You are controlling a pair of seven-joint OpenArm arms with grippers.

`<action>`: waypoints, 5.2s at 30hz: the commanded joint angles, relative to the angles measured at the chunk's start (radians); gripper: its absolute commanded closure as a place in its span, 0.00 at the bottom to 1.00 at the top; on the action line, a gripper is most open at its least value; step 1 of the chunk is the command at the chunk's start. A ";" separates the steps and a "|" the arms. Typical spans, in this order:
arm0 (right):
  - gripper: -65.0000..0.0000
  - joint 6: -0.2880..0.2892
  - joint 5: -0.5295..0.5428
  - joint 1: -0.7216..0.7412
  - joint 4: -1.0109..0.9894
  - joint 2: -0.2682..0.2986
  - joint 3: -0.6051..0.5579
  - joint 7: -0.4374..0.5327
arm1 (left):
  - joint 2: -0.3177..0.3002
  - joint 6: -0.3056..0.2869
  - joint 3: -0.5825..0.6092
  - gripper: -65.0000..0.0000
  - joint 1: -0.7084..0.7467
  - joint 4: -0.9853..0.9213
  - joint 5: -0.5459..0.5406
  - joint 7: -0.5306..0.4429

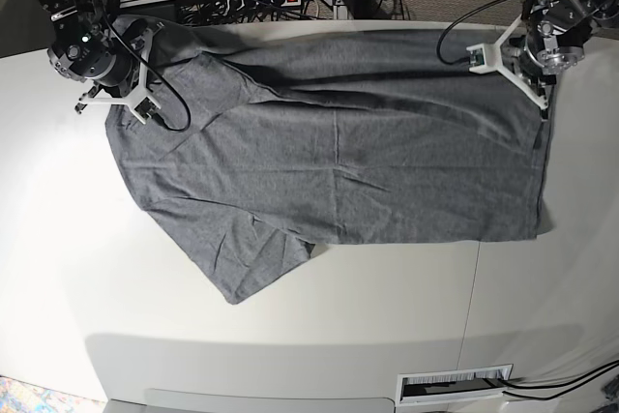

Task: Fold the T-shirt properly
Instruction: 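Pull the shirt edges with both grippers to straighten the shirt, then release the left gripper and move it along the shirt side to the hem corner, then grasp the hem corner with the left gripper and the sleeve edge with the right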

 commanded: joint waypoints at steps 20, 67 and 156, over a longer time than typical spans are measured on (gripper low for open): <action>1.00 0.010 -0.014 -0.016 -0.006 0.014 -0.002 -0.027 | -0.049 0.026 0.030 1.00 0.076 0.048 0.028 -0.076; 1.00 0.009 -0.041 -0.016 0.063 0.014 0.025 -0.014 | -0.049 0.418 -0.035 1.00 0.015 0.191 0.429 -0.118; 1.00 0.009 0.000 0.159 0.105 -0.014 0.273 0.095 | 0.317 -0.259 -0.426 1.00 -0.655 -0.952 -0.729 -0.491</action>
